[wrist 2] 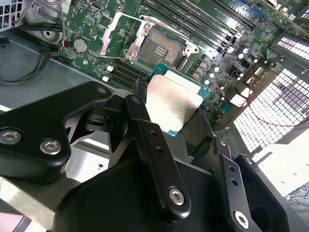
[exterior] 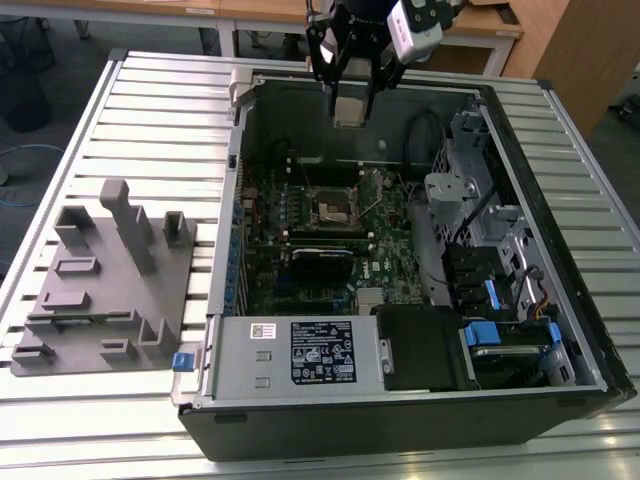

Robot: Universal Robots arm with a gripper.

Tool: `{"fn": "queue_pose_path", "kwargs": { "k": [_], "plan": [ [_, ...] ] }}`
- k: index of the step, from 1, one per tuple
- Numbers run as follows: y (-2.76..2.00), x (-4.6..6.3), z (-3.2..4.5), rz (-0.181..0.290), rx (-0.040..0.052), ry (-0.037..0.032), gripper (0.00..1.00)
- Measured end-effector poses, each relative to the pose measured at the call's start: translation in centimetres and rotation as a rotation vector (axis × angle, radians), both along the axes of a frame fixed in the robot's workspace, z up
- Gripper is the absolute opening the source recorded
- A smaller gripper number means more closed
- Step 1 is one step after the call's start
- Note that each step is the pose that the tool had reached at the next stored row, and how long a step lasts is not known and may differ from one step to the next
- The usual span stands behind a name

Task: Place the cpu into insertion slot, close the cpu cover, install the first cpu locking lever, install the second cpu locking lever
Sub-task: 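Place the cpu into insertion slot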

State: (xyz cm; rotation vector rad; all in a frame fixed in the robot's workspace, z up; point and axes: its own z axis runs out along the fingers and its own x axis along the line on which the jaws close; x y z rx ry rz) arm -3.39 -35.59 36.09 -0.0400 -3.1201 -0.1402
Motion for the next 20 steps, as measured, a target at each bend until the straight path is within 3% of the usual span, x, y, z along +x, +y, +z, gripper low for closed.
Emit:
{"fn": "queue_pose_path", "kwargs": {
  "k": [20],
  "plan": [
    [-0.01, 0.0, -0.97, 0.0, 0.0, 0.0, 0.54]
  ]
}}
